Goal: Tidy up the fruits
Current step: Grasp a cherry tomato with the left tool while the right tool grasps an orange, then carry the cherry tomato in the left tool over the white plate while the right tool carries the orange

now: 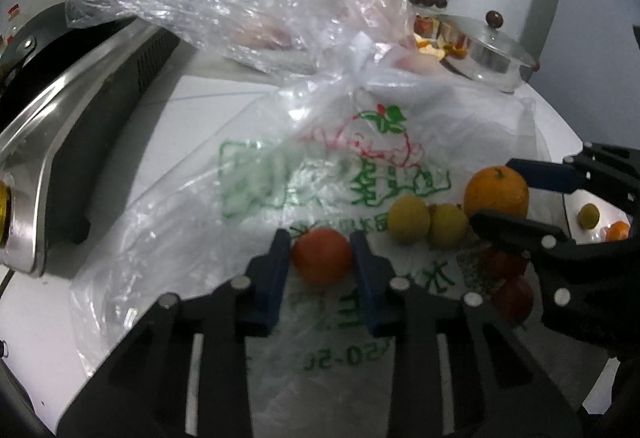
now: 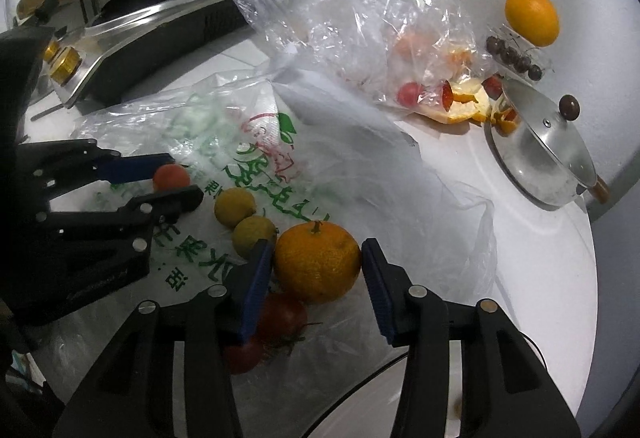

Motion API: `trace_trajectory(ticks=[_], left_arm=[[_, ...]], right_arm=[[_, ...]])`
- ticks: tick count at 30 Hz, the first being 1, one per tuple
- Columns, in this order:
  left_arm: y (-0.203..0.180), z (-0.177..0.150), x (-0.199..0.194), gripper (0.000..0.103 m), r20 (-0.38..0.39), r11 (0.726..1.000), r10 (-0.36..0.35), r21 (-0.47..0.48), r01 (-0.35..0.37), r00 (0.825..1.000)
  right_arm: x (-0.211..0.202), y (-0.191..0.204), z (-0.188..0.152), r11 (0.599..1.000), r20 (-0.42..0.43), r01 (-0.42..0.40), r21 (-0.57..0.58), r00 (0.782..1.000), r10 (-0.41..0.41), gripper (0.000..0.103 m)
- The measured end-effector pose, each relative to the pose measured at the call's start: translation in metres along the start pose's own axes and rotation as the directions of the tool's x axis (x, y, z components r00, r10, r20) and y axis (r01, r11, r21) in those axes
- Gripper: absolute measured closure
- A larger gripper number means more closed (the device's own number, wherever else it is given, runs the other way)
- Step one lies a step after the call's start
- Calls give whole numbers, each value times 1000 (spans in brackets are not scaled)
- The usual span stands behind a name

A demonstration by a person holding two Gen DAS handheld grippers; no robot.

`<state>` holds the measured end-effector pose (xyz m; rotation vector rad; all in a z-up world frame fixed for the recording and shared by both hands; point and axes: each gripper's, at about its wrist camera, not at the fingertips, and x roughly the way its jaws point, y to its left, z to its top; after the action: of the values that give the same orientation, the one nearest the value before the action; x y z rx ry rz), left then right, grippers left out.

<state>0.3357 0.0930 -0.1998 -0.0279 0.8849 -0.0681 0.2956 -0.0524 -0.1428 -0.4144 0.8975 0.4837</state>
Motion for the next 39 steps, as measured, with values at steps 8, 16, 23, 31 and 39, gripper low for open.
trace_trajectory(ticks=[8, 16, 23, 31, 39], left_arm=[[-3, 3, -18, 74, 50, 1000, -4, -8, 5, 999], [-13, 3, -47, 74, 109, 1000, -10, 4, 9, 994], [-21, -2, -67, 74, 141, 1000, -14, 6, 13, 990], [-32, -4, -89, 74, 171, 1000, -17, 29, 12, 985], [-46, -9, -111, 74, 201, 999, -20, 45, 11, 979]], right_arm=[[-20, -2, -4, 1000, 60, 6, 18, 998, -7, 55], [-42, -1, -10, 1000, 102, 5, 24, 995, -7, 55], [-61, 2, -17, 1000, 136, 7, 25, 991, -10, 55], [-82, 3, -25, 999, 166, 12, 29, 986, -17, 55], [-102, 3, -36, 999, 186, 18, 34, 982, -24, 55]])
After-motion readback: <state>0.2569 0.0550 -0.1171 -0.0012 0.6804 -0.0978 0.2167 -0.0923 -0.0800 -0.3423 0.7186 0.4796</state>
